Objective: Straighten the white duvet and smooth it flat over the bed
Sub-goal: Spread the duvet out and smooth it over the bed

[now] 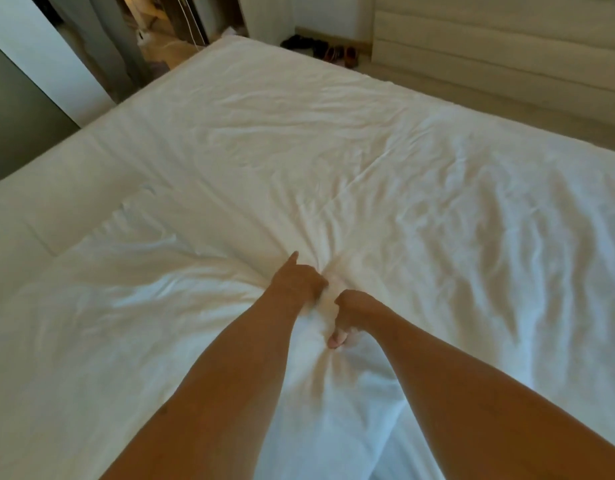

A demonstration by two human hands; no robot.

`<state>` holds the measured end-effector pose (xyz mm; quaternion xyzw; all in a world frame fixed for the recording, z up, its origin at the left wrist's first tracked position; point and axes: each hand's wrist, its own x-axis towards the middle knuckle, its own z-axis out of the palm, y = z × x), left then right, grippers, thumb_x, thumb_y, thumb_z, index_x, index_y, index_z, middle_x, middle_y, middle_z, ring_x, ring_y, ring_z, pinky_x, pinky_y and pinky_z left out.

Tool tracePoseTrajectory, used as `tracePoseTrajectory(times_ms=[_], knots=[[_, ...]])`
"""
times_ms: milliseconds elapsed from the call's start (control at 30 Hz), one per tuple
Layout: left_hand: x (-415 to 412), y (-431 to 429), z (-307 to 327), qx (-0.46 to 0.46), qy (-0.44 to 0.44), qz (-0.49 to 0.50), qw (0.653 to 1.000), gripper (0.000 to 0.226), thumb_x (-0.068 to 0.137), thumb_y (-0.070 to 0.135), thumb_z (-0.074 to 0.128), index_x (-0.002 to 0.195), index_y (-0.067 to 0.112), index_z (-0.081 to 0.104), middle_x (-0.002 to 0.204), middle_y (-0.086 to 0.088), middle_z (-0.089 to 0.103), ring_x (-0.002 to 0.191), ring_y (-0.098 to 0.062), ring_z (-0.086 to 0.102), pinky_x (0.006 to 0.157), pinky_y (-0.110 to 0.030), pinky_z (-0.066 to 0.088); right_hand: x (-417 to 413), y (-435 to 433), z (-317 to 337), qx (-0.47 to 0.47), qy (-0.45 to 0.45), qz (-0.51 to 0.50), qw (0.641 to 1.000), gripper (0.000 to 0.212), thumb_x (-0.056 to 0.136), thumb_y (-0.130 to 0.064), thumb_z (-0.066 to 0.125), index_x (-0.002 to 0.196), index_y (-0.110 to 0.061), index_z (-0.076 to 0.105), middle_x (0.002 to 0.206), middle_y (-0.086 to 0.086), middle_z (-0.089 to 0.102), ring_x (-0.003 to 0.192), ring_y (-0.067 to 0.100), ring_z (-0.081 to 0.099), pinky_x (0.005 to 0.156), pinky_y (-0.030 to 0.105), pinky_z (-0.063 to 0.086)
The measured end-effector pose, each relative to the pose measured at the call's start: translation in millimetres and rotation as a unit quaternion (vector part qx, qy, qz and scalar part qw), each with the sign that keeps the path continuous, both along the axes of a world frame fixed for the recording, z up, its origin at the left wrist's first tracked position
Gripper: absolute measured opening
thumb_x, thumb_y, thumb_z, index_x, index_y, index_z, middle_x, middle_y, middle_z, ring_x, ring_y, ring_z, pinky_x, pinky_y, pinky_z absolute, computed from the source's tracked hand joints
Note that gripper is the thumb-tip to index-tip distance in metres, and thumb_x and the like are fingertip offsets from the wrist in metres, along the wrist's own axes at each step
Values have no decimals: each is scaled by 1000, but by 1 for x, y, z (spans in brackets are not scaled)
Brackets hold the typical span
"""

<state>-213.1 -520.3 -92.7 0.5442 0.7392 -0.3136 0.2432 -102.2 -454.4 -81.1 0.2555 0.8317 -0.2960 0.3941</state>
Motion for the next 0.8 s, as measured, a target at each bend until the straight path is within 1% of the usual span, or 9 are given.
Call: tracePoseTrajectory(times_ms=[100,200,267,333,400,500,600,700,800], knots=[[4,-3,15,97,51,-35,993,21,89,9,46,99,14,63,100,-2,67,105,-21,60,120,-46,10,-3,3,-6,19,48,-65,997,74,66,-27,87,131,-13,55,104,2,67,100,20,65,85,29,52],[-6,-5,14,156,84,-40,983,25,91,12,43,109,16,59,108,-2,64,112,-22,54,119,-47,11,-8,7,-6,72,118,-110,984,82,63,-28,86,134,-13,48,105,2,58,109,24,59,95,35,46],[-14,-13,4,172,68,-27,982,59,92,24,48,148,21,30,140,-4,47,134,-23,36,119,-51,6,-7,6,-16,90,124,-82,985,118,62,-39,86,152,-15,14,149,11,32,143,34,24,116,53,15],[-20,-14,-6,144,39,-2,989,83,90,32,53,155,24,1,159,2,19,146,-21,14,118,-53,2,-2,1,-26,70,85,-42,993,143,61,-54,83,150,-17,-23,158,8,-25,144,34,-25,113,59,-9],[-25,-11,-21,121,16,-9,992,66,94,32,45,153,24,15,157,4,27,145,-19,21,118,-53,-1,1,-9,-40,45,54,-41,997,132,73,-59,73,149,-15,-26,154,5,-36,139,32,-35,111,61,-12],[-20,-10,-28,126,42,-46,990,32,95,15,36,115,19,60,114,-1,67,111,-20,59,118,-47,2,8,-30,-54,57,87,-67,992,92,94,-50,51,154,-16,-10,160,-2,-24,143,31,-28,113,64,-6],[-18,-10,-19,147,63,-75,984,28,89,5,38,93,13,65,93,-6,69,94,-24,64,120,-42,11,7,-36,-60,76,122,-92,985,70,101,-44,41,156,-19,7,163,-6,-8,146,30,-21,115,62,-4],[-27,3,-5,286,95,-122,946,31,86,3,37,84,13,66,80,-6,68,81,-24,65,117,-42,24,-2,-10,-50,101,152,-128,975,62,100,-40,43,155,-24,18,163,-6,-1,147,29,-20,112,65,-4],[-30,-11,-18,294,59,-86,950,41,85,5,31,106,14,65,101,-4,69,98,-24,63,117,-47,17,-5,2,-41,111,120,-99,982,66,99,-27,46,155,-19,12,162,-8,-10,146,30,-21,113,67,-3]])
